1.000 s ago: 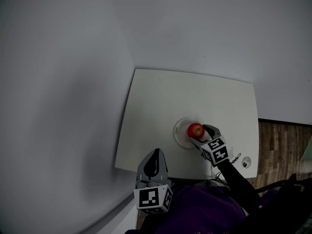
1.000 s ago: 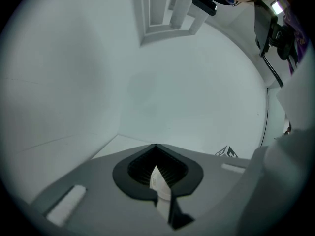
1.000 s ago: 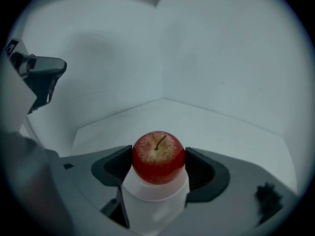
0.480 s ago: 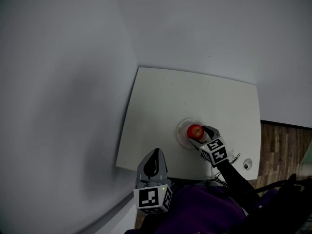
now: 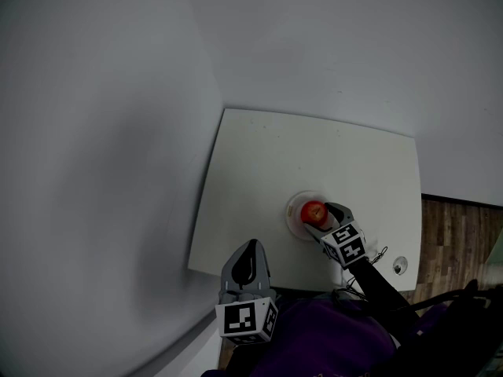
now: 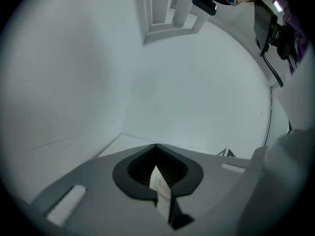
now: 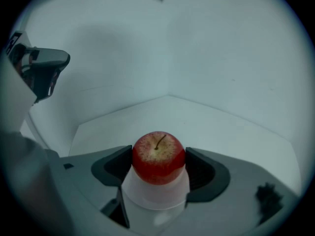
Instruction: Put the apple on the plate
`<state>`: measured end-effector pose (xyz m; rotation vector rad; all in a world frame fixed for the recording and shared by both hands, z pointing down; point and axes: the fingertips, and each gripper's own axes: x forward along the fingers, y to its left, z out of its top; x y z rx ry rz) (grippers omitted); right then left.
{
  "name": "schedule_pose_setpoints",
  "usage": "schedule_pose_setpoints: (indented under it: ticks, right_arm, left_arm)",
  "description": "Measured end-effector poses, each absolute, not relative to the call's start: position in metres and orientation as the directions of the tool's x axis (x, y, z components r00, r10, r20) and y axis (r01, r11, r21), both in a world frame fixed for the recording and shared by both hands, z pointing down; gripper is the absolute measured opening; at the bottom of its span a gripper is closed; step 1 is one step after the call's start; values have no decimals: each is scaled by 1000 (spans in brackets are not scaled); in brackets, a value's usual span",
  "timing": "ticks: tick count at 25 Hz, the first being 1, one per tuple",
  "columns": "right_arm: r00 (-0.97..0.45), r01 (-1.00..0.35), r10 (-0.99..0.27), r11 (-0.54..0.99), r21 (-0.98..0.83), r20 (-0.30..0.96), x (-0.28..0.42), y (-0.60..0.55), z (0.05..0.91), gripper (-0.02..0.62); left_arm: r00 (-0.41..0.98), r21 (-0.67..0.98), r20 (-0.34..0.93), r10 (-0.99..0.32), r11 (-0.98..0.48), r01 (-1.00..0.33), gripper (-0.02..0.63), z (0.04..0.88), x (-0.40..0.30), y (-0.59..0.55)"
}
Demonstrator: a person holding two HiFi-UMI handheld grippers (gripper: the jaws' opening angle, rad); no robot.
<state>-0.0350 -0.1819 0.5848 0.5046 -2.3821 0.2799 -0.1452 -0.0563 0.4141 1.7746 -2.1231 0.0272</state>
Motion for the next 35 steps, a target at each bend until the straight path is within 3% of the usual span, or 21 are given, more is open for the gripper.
schedule_pose_setpoints:
  ticks: [23, 35]
  right_arm:
    - [-714, -417, -314, 909, -20, 626, -37, -184, 579, 336]
    - [-754, -450, -368, 893, -19, 545, -28, -190, 535, 334]
  left_arm:
    - [-125, 217, 292, -948, 193, -957, 8, 415, -143, -60]
    - [-78, 227, 291, -954, 148, -963, 8, 416, -134, -66]
